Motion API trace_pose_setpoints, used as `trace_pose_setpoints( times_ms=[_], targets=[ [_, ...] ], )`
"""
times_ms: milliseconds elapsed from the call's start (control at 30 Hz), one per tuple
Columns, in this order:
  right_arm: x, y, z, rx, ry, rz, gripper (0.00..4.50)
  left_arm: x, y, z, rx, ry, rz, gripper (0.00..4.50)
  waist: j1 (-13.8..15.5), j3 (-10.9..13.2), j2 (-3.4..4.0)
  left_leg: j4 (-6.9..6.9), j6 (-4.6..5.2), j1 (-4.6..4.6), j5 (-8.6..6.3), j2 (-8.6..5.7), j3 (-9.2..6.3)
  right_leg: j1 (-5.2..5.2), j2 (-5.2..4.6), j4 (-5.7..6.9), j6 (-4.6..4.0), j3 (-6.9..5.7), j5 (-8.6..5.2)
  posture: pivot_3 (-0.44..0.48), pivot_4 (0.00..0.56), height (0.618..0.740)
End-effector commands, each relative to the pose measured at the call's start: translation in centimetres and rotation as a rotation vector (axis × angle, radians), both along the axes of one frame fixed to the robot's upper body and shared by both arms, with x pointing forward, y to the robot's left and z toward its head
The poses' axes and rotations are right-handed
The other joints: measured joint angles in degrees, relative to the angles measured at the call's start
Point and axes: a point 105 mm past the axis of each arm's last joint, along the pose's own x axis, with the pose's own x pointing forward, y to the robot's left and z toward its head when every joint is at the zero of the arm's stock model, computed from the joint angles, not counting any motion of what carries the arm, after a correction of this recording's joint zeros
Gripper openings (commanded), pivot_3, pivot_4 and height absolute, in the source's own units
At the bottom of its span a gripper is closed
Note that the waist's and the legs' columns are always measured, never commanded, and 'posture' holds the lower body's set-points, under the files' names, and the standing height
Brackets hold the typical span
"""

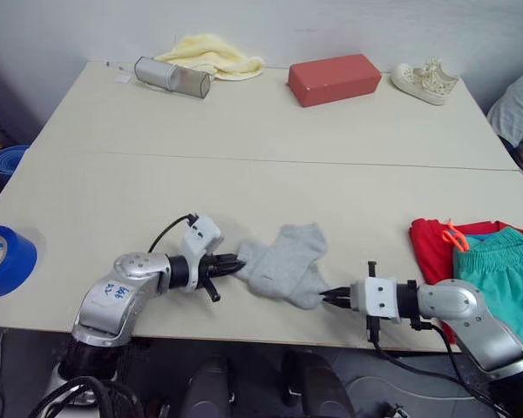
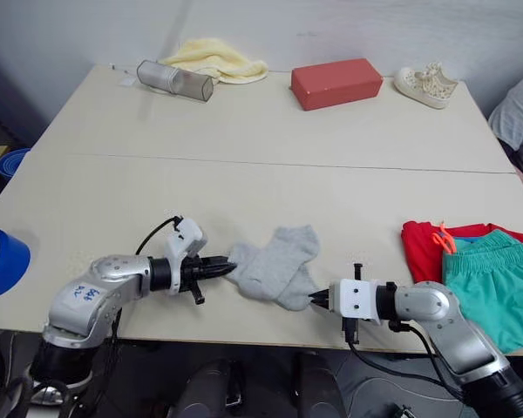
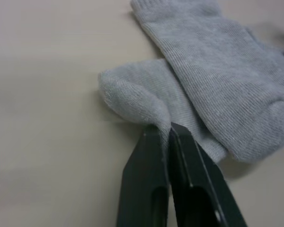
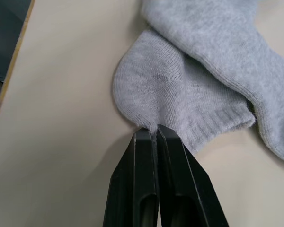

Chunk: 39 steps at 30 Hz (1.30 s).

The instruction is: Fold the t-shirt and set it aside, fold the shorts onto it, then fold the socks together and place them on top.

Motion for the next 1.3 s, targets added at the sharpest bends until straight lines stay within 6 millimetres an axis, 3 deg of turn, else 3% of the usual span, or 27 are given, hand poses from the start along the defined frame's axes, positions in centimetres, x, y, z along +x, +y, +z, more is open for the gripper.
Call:
trace_pose_setpoints(
  times_ms=[33,233,333,433,600,633,733,967,1267,1300],
  targets=[
    [0.3,-1.0,0.0,-0.013,-0.003,-0.023,0.47,-0.3,0.2,1.2,-0.007,-0.036,0.009,1.59,0.03,0.00,0.00,0.00,0.00,0.00,0.00,-0.01,-0.02,0.00,0.00,0.00,0.00,0.00,0.00,0.000,0.150,0.740],
    [0.1,-2.3,0.0,-0.020,0.035,-0.047,2.41,-0.9,1.4,1.6,-0.044,-0.005,-0.008,3.53,-0.04,0.00,0.00,-0.02,-0.06,0.08,-0.05,0.03,-0.02,0.07,-0.13,-0.02,-0.07,0.01,-0.04,0.000,0.150,0.740],
    [-0.2,-3.2,0.8,0.010,0.066,-0.058,3.44,-1.3,3.3,2.2,-0.099,0.061,-0.021,4.48,0.01,0.00,0.00,-0.02,-0.08,0.08,-0.05,0.06,-0.05,0.07,-0.20,-0.01,-0.12,-0.02,-0.06,0.000,0.150,0.740],
    [-1.2,-3.2,2.5,0.147,0.211,-0.052,4.44,-2.3,4.9,2.6,-0.148,0.169,-0.069,4.50,-0.08,0.00,0.01,-0.03,-0.10,0.08,-0.06,0.07,-0.05,0.06,-0.21,-0.01,-0.15,-0.03,-0.08,0.000,0.150,0.740],
    [-0.5,-3.4,5.0,0.298,0.437,-0.159,4.48,-3.4,5.3,2.8,-0.192,0.394,-0.078,4.50,-0.22,0.03,0.06,-0.04,0.07,0.12,-0.16,0.10,-0.05,0.05,-0.34,0.04,-0.18,-0.02,-0.10,0.000,0.150,0.740],
    [-0.3,-3.3,5.3,0.306,0.475,-0.172,4.48,-3.7,5.0,2.8,-0.217,0.449,-0.080,4.50,-0.16,0.03,0.06,-0.04,0.11,0.12,-0.18,0.10,-0.06,0.05,-0.36,0.05,-0.19,-0.03,-0.10,0.000,0.150,0.740],
    [3.0,-3.4,5.4,0.298,0.567,-0.353,4.48,-5.0,1.9,0.2,-0.232,0.686,-0.081,4.50,-0.15,0.03,0.11,-0.06,0.10,0.13,-0.20,0.06,-0.12,0.06,-0.43,0.08,-0.23,-0.07,-0.12,0.000,0.150,0.740],
    [7.1,-1.7,5.4,0.336,0.644,-0.544,4.48,-4.3,-2.7,-1.0,-0.303,0.684,-0.054,4.50,0.58,-0.07,0.23,-0.08,-0.03,0.06,-0.05,-0.17,-0.18,0.07,-0.71,0.07,-0.22,-0.19,-0.13,0.000,0.150,0.740],
    [10.1,-0.2,4.5,0.363,0.595,-0.647,4.48,-3.9,-4.6,-2.7,-0.242,0.706,0.026,4.50,1.29,-0.16,0.31,-0.02,0.28,0.09,-0.01,-0.61,-0.22,0.28,-1.07,-0.04,0.02,-0.26,0.01,0.000,0.150,0.740],
    [10.3,-0.1,4.4,0.367,0.596,-0.651,4.49,-3.9,-4.7,-2.9,-0.237,0.707,0.039,4.31,1.29,-0.18,0.35,-0.03,0.29,0.12,-0.02,-0.62,-0.23,0.34,-1.08,-0.08,0.04,-0.27,0.02,0.000,0.150,0.740]
  ],
)
